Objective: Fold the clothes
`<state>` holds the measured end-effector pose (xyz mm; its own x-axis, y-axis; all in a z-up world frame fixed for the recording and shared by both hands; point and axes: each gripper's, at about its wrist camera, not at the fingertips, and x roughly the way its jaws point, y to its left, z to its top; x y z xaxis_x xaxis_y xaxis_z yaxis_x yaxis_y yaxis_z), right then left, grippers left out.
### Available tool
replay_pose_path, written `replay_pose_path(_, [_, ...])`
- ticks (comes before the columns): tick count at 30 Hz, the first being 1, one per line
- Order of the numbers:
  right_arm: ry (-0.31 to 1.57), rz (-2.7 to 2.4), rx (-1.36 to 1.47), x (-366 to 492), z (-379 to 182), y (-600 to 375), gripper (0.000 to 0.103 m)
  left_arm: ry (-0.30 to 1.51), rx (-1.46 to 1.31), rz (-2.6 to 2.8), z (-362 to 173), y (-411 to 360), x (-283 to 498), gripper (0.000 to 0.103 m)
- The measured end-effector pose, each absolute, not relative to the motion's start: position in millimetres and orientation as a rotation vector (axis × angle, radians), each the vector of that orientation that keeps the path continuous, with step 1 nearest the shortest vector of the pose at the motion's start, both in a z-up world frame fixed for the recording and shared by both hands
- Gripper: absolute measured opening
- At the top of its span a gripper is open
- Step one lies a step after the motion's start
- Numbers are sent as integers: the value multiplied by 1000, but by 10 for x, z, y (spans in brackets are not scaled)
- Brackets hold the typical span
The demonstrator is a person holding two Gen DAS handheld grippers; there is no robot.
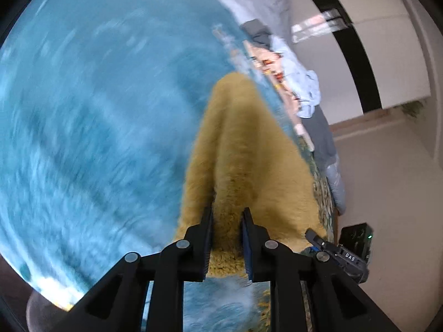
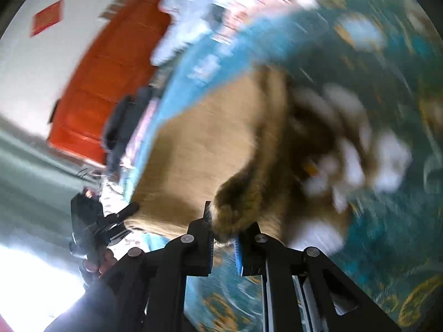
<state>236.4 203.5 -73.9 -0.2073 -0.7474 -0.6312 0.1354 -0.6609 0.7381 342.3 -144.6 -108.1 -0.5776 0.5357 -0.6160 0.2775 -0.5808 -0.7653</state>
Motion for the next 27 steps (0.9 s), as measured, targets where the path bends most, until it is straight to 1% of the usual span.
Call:
replay_pose_path(2, [-819,-1884,1460,2402,-864,2100,12,-1393,-1333,2262,-1167,-1472,3480,23])
replay_pose_path(3, [-825,-1881,1459,2412,-883,2102,12,-1399,-1331,2262,-1183,-1474,3483,24])
replay_pose_path(7, [-791,-1886,1474,2433,-881,2092,13,-1388,-1326,2273,-1136,-1476,3505,24])
replay_pose_path(9, [-779,-1882,1487,2449,-853,2158,15,-1369,-1315,2289,-1055,-1472,3533,28])
replay_pose_path(10, [-770,-1891,1489,2456,-824,2206,17,-1306,-1319,2333,-977,-1407,3516,30])
replay_pose_path(12, [-744,-1946,1483,2468,-715,2334,18,-1177,-1324,2417,-821,-1277,3481,32])
replay_pose_path(14, [-700,-2044,1455,2483,-562,2417,18,-1044,-1326,2495,-665,-1147,3446,39])
replay_pose_path(16, [-631,-2155,1406,2492,-362,2404,18,-907,-1325,2568,-509,-1017,3411,50])
replay_pose_path(17, [-590,-2183,1384,2500,-292,2328,18,-837,-1323,2602,-431,-953,3394,52])
replay_pose_path(20, [-455,-2189,1330,2536,-182,1916,18,-625,-1326,2690,-244,-752,3344,52])
replay_pose_path(23, [-254,-2148,1352,2636,-317,1511,18,-437,-1427,2717,-400,-528,3325,52])
replay_pose_path(25, [-141,-2133,1362,2708,-418,1386,18,-387,-1465,2728,-491,-513,3369,52])
replay_pose_path(27, [-80,-2163,1342,2763,-454,1412,18,-394,-1472,2722,-593,-545,3421,52])
